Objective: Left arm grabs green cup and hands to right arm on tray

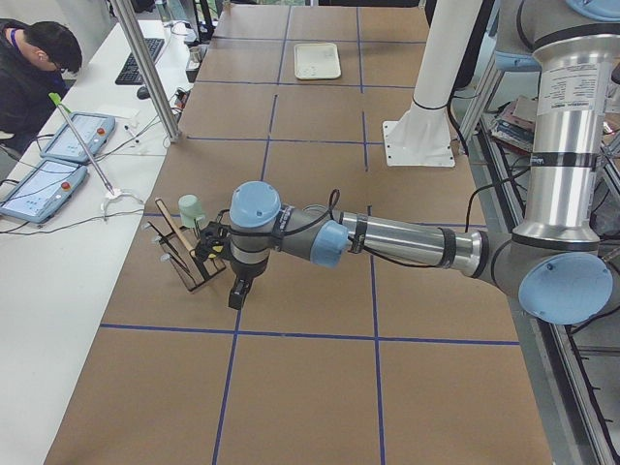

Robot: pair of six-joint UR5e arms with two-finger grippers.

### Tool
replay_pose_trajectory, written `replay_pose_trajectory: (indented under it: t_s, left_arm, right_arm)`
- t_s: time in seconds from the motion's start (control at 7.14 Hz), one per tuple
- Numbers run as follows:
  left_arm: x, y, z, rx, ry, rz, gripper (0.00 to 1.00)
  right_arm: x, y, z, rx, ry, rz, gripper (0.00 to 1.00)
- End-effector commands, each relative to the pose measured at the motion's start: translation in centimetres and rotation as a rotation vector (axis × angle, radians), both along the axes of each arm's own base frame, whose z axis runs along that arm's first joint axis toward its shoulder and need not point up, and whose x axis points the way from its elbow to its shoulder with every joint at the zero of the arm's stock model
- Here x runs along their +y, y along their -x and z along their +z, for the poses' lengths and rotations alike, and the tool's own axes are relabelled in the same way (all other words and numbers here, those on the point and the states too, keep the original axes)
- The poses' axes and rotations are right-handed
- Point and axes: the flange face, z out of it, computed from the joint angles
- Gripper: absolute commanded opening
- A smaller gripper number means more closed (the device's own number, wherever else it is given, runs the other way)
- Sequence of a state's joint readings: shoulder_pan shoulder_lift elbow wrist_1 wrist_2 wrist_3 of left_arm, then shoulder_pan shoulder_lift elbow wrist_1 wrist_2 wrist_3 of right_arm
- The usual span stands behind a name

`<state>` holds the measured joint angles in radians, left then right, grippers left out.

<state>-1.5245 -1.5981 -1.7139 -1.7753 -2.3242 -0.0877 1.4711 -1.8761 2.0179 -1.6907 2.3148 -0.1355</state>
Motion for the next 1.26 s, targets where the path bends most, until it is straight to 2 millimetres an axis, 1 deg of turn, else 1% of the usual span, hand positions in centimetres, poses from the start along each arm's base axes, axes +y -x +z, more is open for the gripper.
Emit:
replay_pose_trajectory:
  t_s: [0.0,0.14,0.28,0.42,0.56,0.7,0.84,0.98,1.12]
  left_arm:
    - [-5.8,-5.7,-8.8,0.088,0.013,-0.075,1.0]
    - [-8.2,-11.0,-13.3,0.128,0.033,-0.073,1.0]
    - [-9.5,-16.2,-16.0,0.128,0.047,-0.067,1.0]
    - [-12.6,-19.6,-18.6,0.099,0.036,-0.097,1.0]
    - [-14.1,-22.5,-18.1,0.053,0.035,-0.092,1.0]
    - [-16.5,-23.5,-17.7,0.019,0.041,-0.106,1.0]
    - [-19.4,-24.6,-17.1,-0.043,0.05,-0.142,1.0]
    - [-21.0,-26.4,-16.3,-0.089,0.024,-0.166,1.0]
    - [-22.6,-27.9,-14.8,-0.074,-0.004,-0.163,1.0]
  right_arm:
    - [0.0,0.0,0.0,-0.002,0.0,-0.001,1.0]
    - [0.0,0.0,0.0,-0.002,-0.001,-0.002,1.0]
    - [-0.3,0.0,-0.3,-0.005,-0.017,-0.001,1.0]
    - [-0.6,0.1,-0.4,-0.008,-0.055,-0.003,1.0]
    - [-0.7,0.1,-0.2,-0.009,-0.07,-0.001,1.0]
    - [-0.7,0.1,0.1,-0.006,-0.065,-0.001,1.0]
    - [-0.7,0.1,0.1,-0.006,-0.064,-0.001,1.0]
    - [-0.7,0.1,0.1,-0.006,-0.064,-0.001,1.0]
    - [-0.7,0.1,0.1,-0.008,-0.064,-0.002,1.0]
